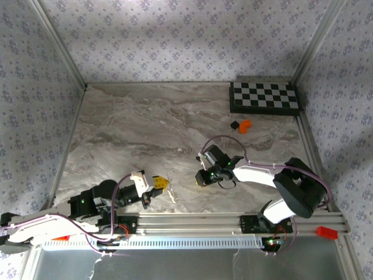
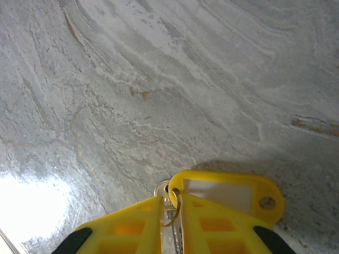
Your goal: Put the keys on the keyring
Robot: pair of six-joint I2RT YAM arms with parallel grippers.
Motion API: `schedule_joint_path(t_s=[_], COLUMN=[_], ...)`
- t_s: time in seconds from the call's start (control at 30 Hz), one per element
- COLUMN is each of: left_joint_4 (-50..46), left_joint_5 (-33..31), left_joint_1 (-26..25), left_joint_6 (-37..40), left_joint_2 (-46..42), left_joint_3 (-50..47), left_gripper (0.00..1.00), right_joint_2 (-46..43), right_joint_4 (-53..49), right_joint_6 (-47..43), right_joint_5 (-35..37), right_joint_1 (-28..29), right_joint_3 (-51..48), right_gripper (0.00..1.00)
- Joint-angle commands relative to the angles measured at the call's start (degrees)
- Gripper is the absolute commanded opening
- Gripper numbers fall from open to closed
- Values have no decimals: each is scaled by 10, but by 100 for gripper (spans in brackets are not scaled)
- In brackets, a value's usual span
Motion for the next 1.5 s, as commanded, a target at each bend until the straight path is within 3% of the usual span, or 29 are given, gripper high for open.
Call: schedule_joint_path(t_s=[0.0, 0.47, 0.73, 1.07, 1.47], left_joint_4=[4, -32, -33, -41, -52], left_joint_5=[-15, -42, -52, -54, -65], left_joint_1=[3, 4, 3, 3, 3], left_joint_6=[-3, -12, -6, -8, -9], left_joint_2=[-10, -15, -33, -32, -41], left_joint_3=[4, 15, 12, 15, 13], left_gripper=[0, 0, 0, 0, 0], right_joint_2=[8, -42, -115, -60, -20], right_joint_4=[-2, -28, -141, -210, -215], right_joint_6=[9, -1, -31, -2, 2], right_joint_5=[-5, -12, 86, 224, 240], right_joint_1=[3, -1, 51, 158, 196], right_joint_3=[14, 9, -1, 34, 58], right_gripper=[15, 0, 0, 0, 1])
